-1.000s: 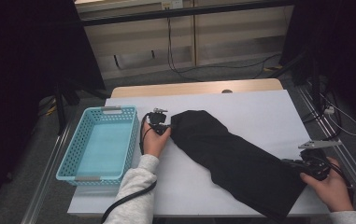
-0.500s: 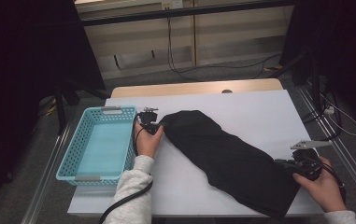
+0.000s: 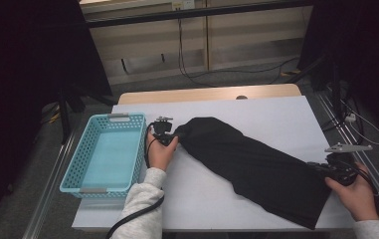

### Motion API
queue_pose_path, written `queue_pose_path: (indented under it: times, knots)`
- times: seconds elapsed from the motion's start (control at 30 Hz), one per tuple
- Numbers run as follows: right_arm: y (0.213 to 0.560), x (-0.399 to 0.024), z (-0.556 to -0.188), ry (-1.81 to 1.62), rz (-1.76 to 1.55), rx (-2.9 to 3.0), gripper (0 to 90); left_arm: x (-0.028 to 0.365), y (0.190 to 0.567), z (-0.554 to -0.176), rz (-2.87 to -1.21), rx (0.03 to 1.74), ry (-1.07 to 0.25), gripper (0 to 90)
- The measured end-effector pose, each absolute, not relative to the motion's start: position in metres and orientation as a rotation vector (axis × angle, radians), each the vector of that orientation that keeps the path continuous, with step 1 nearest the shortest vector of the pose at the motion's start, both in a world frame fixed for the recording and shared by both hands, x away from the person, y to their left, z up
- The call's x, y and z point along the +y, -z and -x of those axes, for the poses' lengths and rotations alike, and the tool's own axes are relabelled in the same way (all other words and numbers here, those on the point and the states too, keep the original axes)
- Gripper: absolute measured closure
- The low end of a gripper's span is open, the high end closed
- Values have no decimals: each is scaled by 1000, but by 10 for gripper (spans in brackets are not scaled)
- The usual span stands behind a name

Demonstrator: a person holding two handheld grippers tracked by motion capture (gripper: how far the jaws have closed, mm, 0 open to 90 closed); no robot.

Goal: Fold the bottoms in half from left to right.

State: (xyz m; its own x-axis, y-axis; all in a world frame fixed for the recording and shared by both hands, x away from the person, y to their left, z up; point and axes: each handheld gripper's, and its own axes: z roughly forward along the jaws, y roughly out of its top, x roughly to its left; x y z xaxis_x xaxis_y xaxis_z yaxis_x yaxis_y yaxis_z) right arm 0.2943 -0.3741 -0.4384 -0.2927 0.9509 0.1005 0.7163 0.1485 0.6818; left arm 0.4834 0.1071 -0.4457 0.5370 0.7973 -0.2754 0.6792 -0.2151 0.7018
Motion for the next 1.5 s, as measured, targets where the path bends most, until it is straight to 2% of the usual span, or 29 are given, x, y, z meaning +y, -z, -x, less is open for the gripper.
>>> queue_pose_path:
  times: [0.03,0.07,0.1,0.23,0.33,0.37,0.4,0.43,0.53,0.7,0.83,0.87,0.9,1.0,1.17,1.23,1.3,1.4,1.43,1.5]
  knots:
    - [440,-375,-294,-905,-1582,2078,853,106,445,-483,-1959,1197,-202,827]
    - [441,-373,-294,-864,-1555,2087,764,107,445,-482,-1964,1205,-211,825]
    - [442,-372,-294,-845,-1538,2094,714,109,444,-483,-1954,1211,-213,821]
    - [440,-361,-293,-868,-1505,2110,614,115,444,-483,-1957,1230,-273,804]
    - [438,-351,-292,-902,-1486,2131,567,116,445,-484,-1960,1235,-279,707]
    - [438,-351,-292,-902,-1486,2131,567,116,446,-484,-1959,1228,-291,707]
    - [437,-348,-292,-916,-1476,2136,551,116,447,-484,-1960,1224,-310,634]
    - [437,-340,-291,-942,-1465,2151,521,115,447,-485,-1963,1217,-321,494]
    - [440,-324,-291,-963,-1433,2199,496,114,449,-486,-1972,1209,-336,357]
    - [444,-301,-293,-985,-1374,2259,465,115,449,-488,-1989,1213,-378,269]
    - [444,-299,-294,-1008,-1359,2268,432,118,450,-490,-1989,1233,-386,215]
    - [444,-300,-294,-1011,-1362,2264,416,119,451,-492,-1988,1237,-395,215]
    - [445,-301,-294,-997,-1368,2260,360,119,452,-493,-1995,1246,-396,202]
    - [445,-302,-295,-985,-1362,2260,334,120,459,-497,-2014,1277,-404,172]
    - [444,-299,-294,-998,-1329,2277,312,118,461,-498,-2020,1267,-416,181]
    - [443,-299,-294,-998,-1327,2277,311,116,459,-497,-2030,1257,-397,228]
    - [442,-299,-294,-1010,-1332,2272,311,113,457,-496,-2045,1240,-366,321]
    - [442,-299,-293,-1013,-1334,2269,311,108,457,-495,-2076,1222,-385,353]
    - [441,-299,-293,-1016,-1334,2267,312,107,456,-494,-2079,1218,-375,419]
    - [441,-299,-293,-1013,-1332,2265,315,104,456,-494,-2080,1201,-349,475]
